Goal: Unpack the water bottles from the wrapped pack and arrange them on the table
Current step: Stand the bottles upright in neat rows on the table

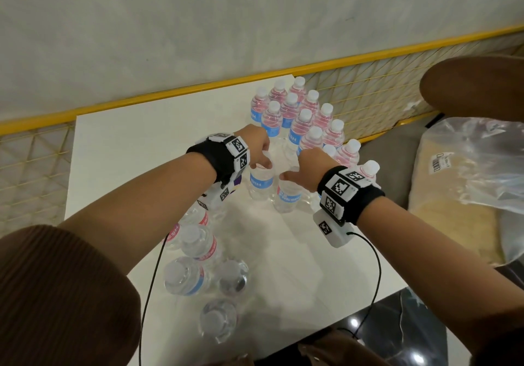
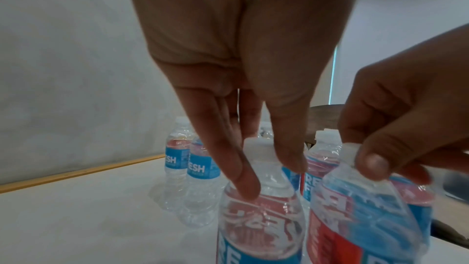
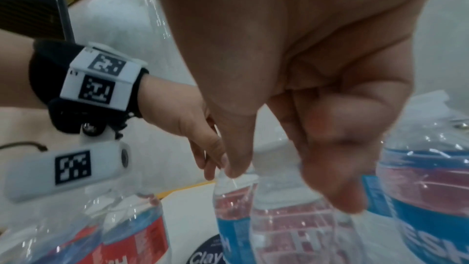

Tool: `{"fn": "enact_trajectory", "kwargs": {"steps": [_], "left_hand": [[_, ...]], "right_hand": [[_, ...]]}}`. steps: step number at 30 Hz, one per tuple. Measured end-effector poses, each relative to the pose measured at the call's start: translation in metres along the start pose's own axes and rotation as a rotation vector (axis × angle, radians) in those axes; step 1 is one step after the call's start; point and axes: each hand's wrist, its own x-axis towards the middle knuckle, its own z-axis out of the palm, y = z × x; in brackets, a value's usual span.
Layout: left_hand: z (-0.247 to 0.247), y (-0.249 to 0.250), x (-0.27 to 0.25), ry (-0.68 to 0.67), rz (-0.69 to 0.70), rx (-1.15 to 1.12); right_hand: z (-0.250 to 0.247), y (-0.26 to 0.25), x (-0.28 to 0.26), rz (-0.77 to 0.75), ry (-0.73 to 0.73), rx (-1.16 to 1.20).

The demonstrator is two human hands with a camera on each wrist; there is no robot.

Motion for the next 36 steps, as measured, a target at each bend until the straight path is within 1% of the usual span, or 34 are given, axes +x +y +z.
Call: {"fn": "enact_trajectory", "kwargs": {"steps": [2,4,5,7,10,14,18,20,23,25,26,27,30,33,34,35,36], "left_hand": [[0.002,0.001,0.000,0.012,-0.004,0.041],[0.002,0.001,-0.001,0.007,0.005,0.079],[0.002,0.001,-0.001,-0.016,0.014,0.090],[0.002,0.001,-0.001,-0.076,0.036,0.082],[0.000,0.000,0.002,-0.090,0.078,0.078],[-0.003,0.004,0.007,-0.066,0.162,0.202],[-0.008,0.005,0.018,-0.045,0.181,0.265],[-0.010,0.001,0.025,-0.007,0.185,0.215],[-0.004,-0.004,0.032,0.068,0.155,0.085],[0.005,-0.008,0.035,0.115,0.097,-0.024],[0.007,-0.009,0.037,0.115,0.050,-0.073],[0.011,-0.010,0.039,0.102,0.013,-0.117],[0.014,-0.012,0.045,0.016,-0.044,-0.195],[0.014,-0.013,0.049,0.007,-0.030,-0.276],[0.014,-0.013,0.052,-0.029,-0.024,-0.290],[0.013,-0.014,0.054,-0.067,-0.067,-0.316],[0.012,-0.016,0.055,-0.075,-0.113,-0.396]], "right_hand": [[-0.004,0.003,-0.001,-0.049,-0.038,-0.001],[-0.007,0.004,-0.001,-0.146,-0.069,-0.005],[-0.008,0.004,-0.001,-0.189,-0.076,-0.020],[-0.006,0.003,0.000,-0.217,-0.055,-0.045],[-0.002,0.002,0.004,-0.168,-0.018,-0.056],[0.002,-0.004,0.012,-0.108,0.027,-0.027],[0.008,-0.007,0.023,-0.045,0.100,0.081],[0.005,-0.007,0.026,-0.017,0.126,0.126],[0.004,-0.003,0.023,0.050,0.119,0.243],[0.015,0.002,0.018,0.147,0.093,0.379],[0.025,0.004,0.017,0.201,0.077,0.478],[0.037,0.006,0.016,0.258,0.049,0.589],[0.069,0.004,0.015,0.362,-0.050,0.948],[0.086,0.001,0.018,0.486,-0.079,1.610],[0.088,0.000,0.017,0.514,-0.078,1.788],[0.088,-0.001,0.016,0.536,-0.094,1.939],[0.089,-0.001,0.016,0.545,-0.117,2.088]]}}
